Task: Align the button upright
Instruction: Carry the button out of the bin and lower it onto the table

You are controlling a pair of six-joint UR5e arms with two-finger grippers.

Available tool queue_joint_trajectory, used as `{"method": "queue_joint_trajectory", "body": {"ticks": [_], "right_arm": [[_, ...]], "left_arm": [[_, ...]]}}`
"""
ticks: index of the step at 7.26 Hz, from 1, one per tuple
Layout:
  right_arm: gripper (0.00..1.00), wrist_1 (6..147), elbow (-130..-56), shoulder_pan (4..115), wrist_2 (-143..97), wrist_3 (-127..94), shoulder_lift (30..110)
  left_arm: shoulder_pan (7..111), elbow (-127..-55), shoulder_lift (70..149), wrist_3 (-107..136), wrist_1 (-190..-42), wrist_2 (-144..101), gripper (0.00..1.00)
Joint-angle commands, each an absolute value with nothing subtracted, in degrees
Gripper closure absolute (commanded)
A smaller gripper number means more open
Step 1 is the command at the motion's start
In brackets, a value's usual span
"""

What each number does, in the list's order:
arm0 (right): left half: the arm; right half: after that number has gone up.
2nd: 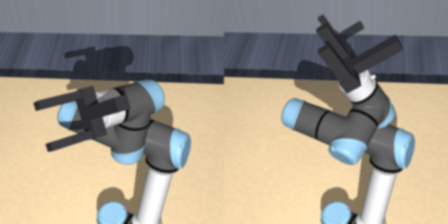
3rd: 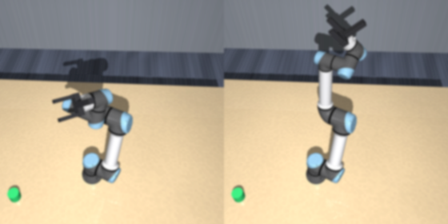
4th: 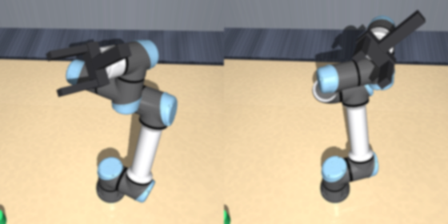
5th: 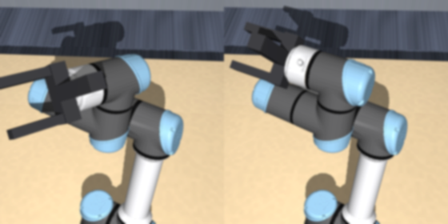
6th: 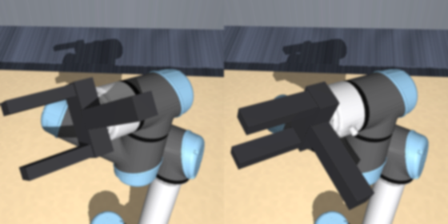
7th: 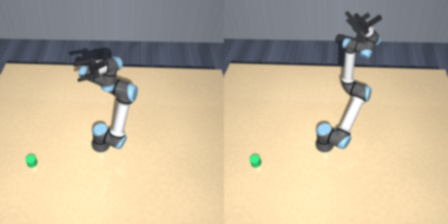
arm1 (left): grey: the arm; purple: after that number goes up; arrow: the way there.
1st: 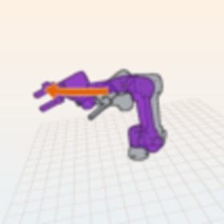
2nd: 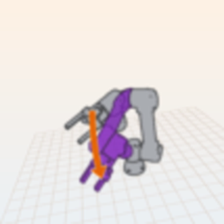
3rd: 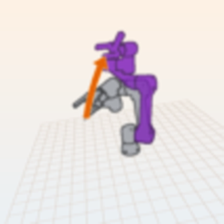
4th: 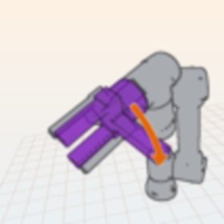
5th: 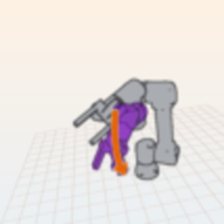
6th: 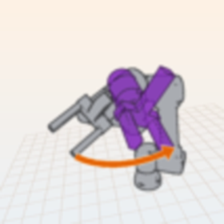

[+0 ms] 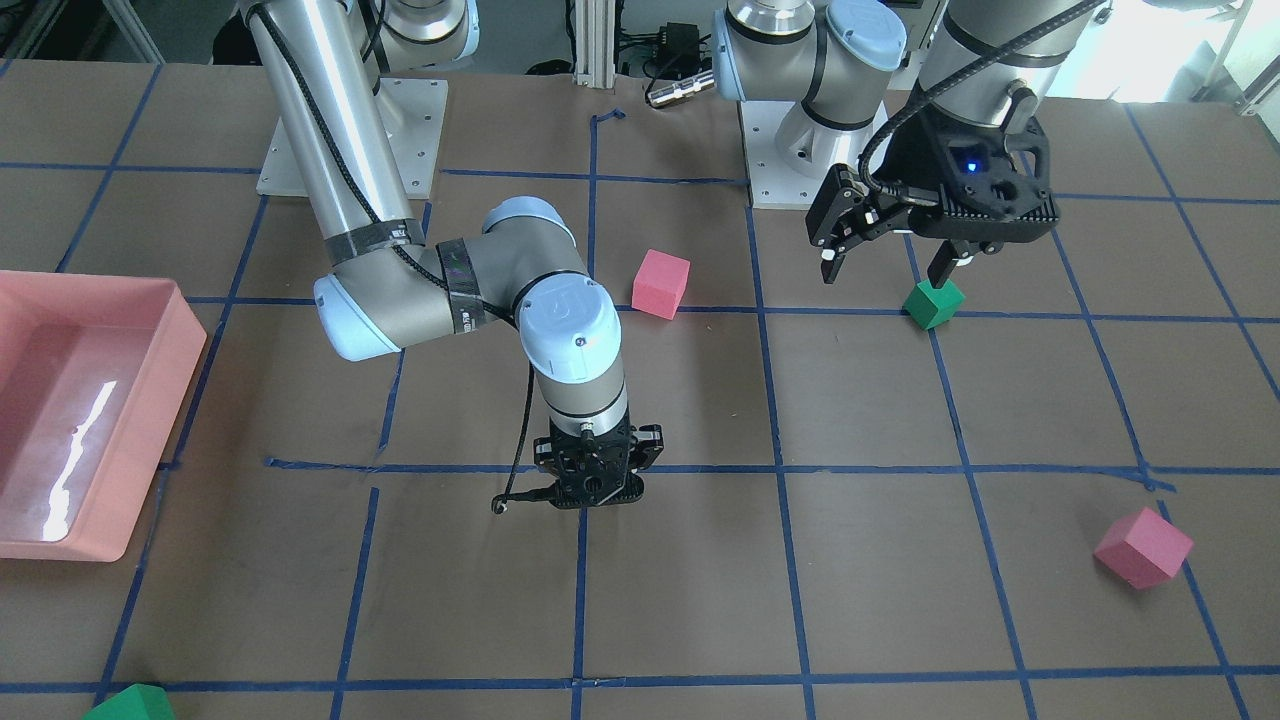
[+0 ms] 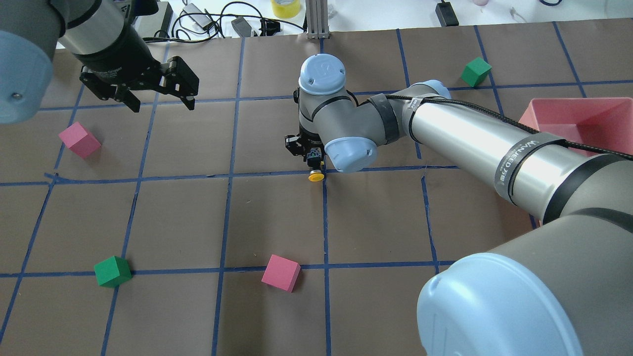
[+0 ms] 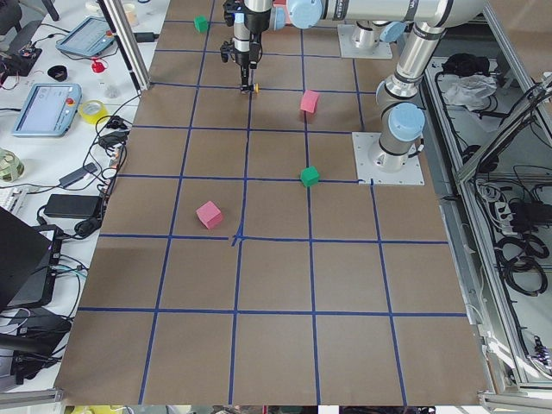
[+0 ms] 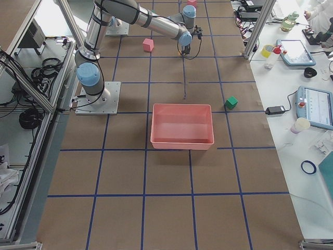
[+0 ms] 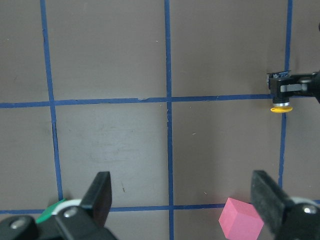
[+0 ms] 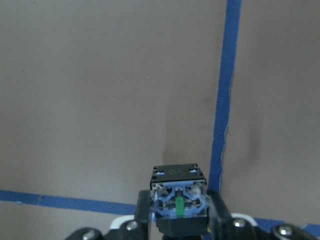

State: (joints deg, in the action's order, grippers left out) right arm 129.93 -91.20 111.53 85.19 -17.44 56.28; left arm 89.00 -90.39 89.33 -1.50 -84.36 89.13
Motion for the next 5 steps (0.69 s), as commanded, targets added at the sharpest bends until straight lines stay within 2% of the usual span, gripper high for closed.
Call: {"method": "queue_joint_trajectory", "body": {"ticks": [1, 2, 3, 4, 5], "right_arm": [[0.94, 129.99, -92.46, 111.53, 85.34, -16.96, 56.95], [0.73, 129.99, -92.81, 111.53, 85.17, -17.4, 57.04], [0.35, 130.25, -92.81, 111.53, 85.17, -17.4, 57.04], [0.05, 129.99, -93.07, 111.45, 85.17, -17.49, 57.91], [0.0, 130.08, -93.42, 111.45, 85.25, -16.88, 58.79]], "left_arm": [[89.12, -90.53, 89.56, -1.49, -84.29, 89.12, 0.0], [89.12, -90.53, 89.47, -1.49, -84.37, 89.21, 0.0], [89.03, -90.53, 89.47, -1.49, -84.29, 89.21, 0.0], [89.03, -90.53, 89.47, -1.49, -84.29, 89.21, 0.0], [89.03, -90.53, 89.47, -1.49, -84.37, 89.21, 0.0]]}}
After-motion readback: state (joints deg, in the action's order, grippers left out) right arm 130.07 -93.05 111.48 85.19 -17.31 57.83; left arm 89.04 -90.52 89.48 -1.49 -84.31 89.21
